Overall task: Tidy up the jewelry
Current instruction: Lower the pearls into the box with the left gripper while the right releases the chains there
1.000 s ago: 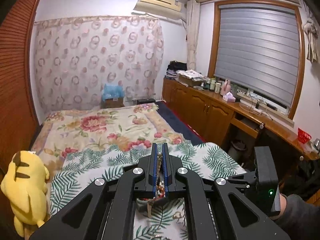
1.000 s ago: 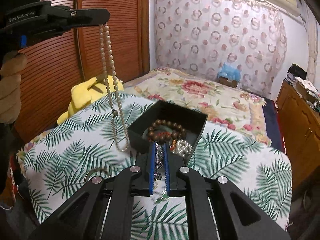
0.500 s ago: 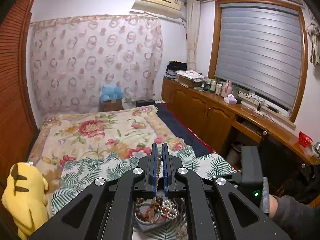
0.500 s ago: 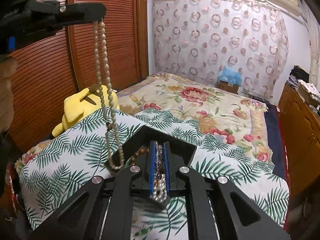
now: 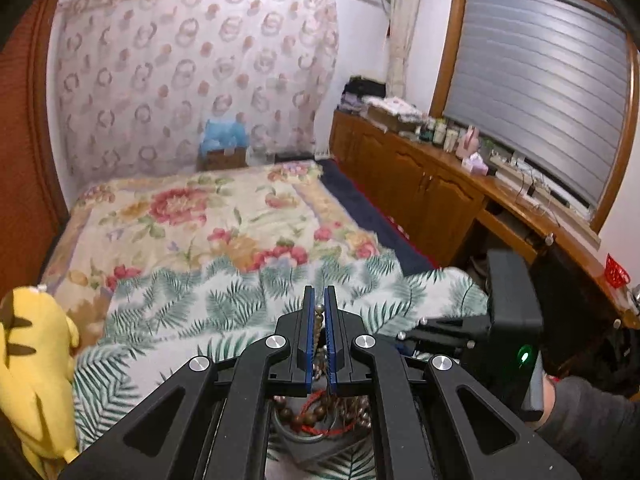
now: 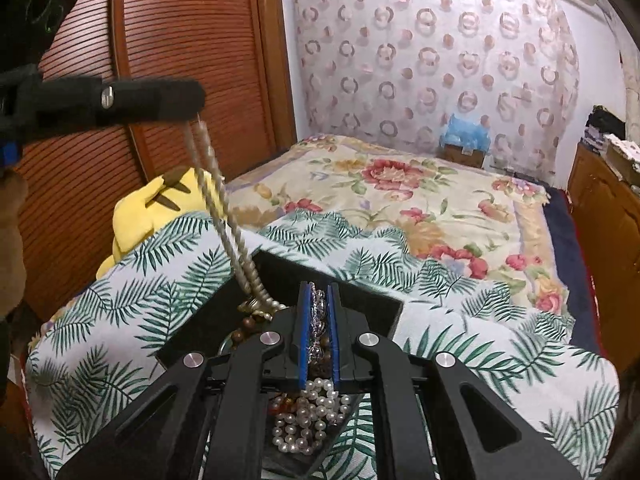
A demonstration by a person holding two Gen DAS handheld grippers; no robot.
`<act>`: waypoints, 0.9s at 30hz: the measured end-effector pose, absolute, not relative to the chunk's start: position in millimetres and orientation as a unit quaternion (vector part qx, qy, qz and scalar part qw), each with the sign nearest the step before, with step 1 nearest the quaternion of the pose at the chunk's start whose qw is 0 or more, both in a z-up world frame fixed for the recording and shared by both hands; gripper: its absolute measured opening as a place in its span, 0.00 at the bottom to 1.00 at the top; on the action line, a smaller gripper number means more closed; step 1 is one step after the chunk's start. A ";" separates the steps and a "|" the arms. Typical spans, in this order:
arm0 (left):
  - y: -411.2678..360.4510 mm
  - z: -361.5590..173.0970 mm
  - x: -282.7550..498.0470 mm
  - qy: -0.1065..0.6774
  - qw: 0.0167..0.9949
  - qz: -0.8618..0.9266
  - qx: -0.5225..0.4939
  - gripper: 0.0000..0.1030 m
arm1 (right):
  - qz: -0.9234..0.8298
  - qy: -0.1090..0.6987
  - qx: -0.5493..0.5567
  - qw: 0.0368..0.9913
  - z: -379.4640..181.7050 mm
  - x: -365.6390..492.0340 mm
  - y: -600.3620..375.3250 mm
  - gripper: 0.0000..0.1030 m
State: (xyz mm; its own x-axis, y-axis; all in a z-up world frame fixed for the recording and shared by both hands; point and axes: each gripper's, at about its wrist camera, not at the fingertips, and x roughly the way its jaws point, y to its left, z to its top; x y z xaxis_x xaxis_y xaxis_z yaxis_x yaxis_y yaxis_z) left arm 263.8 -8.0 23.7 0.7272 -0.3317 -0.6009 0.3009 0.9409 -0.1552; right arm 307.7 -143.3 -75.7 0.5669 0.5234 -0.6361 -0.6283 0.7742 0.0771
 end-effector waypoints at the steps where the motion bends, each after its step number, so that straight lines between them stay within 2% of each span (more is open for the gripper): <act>1: -8.8 19.5 264.9 0.333 0.927 -0.170 -0.024 0.04 | 0.328 0.336 -0.083 0.879 -80.1 308.3 -141.8 0.09; 11: -8.4 -17.1 266.4 0.367 0.914 -0.170 -0.031 0.04 | 0.329 0.350 -0.082 0.873 -86.1 303.0 -149.4 0.10; 27: -25.6 -40.7 260.9 0.384 0.907 -0.170 -0.019 0.04 | 0.304 0.334 -0.053 0.891 -60.6 257.6 -191.9 0.11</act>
